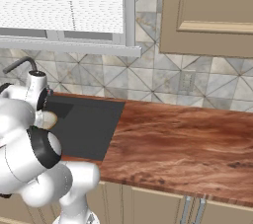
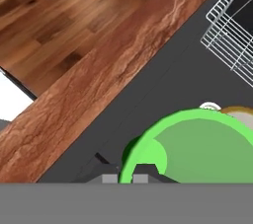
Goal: Remove the mango and pear from the sink. Then move the bowl and cup from the counter to the sink for washing.
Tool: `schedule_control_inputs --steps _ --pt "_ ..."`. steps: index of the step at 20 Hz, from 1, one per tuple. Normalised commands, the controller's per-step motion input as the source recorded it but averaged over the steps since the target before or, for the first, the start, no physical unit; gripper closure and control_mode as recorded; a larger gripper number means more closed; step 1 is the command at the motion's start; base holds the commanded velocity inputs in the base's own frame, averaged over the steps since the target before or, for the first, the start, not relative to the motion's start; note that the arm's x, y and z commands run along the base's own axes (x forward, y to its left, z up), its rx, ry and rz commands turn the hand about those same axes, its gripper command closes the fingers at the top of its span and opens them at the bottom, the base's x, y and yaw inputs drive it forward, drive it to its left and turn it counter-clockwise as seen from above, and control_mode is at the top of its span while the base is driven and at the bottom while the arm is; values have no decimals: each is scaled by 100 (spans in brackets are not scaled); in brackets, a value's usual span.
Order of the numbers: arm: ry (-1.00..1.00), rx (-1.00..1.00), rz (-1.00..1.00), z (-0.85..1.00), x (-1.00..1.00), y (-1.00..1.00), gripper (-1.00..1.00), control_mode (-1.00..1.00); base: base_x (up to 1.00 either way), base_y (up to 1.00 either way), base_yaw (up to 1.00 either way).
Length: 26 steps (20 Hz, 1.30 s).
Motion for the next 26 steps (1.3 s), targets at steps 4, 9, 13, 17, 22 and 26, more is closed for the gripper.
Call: schedule_control_inputs --steps 4,9,13,17,22,26 --pt "0 0 -8 -17 -3 1 100 -100 0 0 0" --pt "0 -1 -12 -13 -8 9 100 -100 0 0 0" --pt "0 -5 -18 -10 -6 14 100 -100 0 0 0" --pt "0 -10 -22 -13 0 5 100 -100 0 0 0" --pt "0 -8 -27 -11 -4 4 100 -100 0 0 0" --pt "2 -4 -25 -9 0 5 100 -100 0 0 0"
